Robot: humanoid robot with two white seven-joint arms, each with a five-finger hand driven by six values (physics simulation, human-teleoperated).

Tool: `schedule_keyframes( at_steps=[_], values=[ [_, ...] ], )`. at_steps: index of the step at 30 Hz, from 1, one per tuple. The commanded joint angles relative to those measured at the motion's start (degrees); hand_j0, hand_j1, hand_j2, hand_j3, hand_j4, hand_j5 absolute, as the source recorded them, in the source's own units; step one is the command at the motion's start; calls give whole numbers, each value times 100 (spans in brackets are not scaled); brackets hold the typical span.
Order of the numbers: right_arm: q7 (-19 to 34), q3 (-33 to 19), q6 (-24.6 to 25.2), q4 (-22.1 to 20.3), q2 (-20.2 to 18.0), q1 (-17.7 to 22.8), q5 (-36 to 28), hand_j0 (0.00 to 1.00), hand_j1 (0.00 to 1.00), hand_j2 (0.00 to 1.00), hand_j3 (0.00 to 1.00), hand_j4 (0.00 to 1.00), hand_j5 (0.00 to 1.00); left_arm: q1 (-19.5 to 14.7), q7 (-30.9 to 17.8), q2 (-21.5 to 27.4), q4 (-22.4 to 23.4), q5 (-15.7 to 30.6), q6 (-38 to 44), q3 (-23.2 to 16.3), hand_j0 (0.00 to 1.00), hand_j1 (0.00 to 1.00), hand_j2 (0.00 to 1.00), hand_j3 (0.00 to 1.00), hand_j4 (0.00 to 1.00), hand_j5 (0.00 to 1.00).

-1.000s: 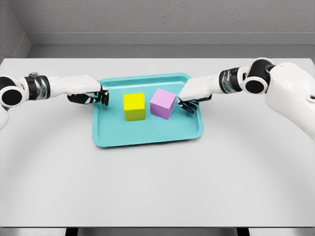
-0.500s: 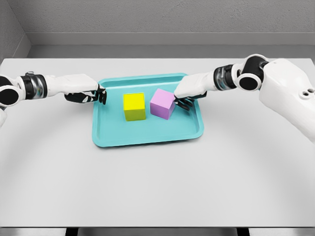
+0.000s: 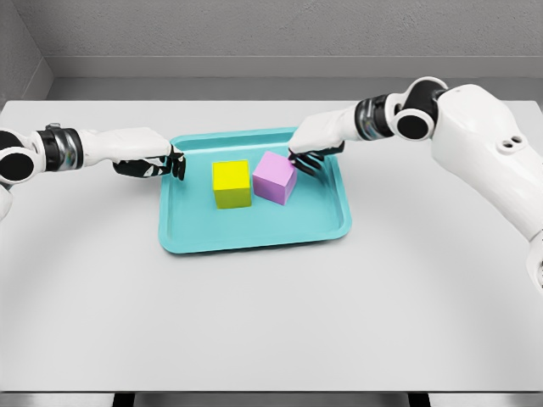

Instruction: Push two cubes

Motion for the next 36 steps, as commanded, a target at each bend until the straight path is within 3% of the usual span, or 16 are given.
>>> schedule_keyframes(
  at_steps=[1,5,8,9,11,13,16,23,36],
  values=[
    [-1,-12,13,64,99,0,-22,13,13,13,13,13,13,9,2,0,0,33,14,7,46,46,46,46,46,46],
    [-1,-82,13,108,99,-35,-22,13,13,13,13,13,13,0,2,0,0,33,14,7,46,46,46,46,46,46],
    [-1,-636,13,160,-41,-70,-22,13,13,13,13,13,13,0,2,0,0,33,14,-2,46,46,46,46,46,46],
    [-1,-680,13,371,-24,-149,13,13,13,13,13,13,13,0,2,0,0,33,14,-2,46,46,46,46,46,46],
    [-1,-1031,13,741,231,-229,31,42,42,42,42,42,42,0,2,0,0,33,14,-2,46,46,46,46,46,46],
    [-1,-1049,13,785,389,-237,206,34,34,34,34,34,34,0,2,0,8,33,14,-2,46,46,46,46,46,46],
    [-1,-1049,13,1207,802,-246,690,34,34,34,34,34,34,0,2,0,8,33,14,-2,46,46,46,46,46,46],
    [-1,-1014,13,1251,829,-264,1129,31,31,31,31,31,31,0,2,9,8,33,14,-2,46,46,46,46,46,46],
    [-1,-996,190,1251,899,-229,1323,31,31,31,31,31,31,0,2,9,0,33,14,7,46,46,46,46,46,46]
  ],
)
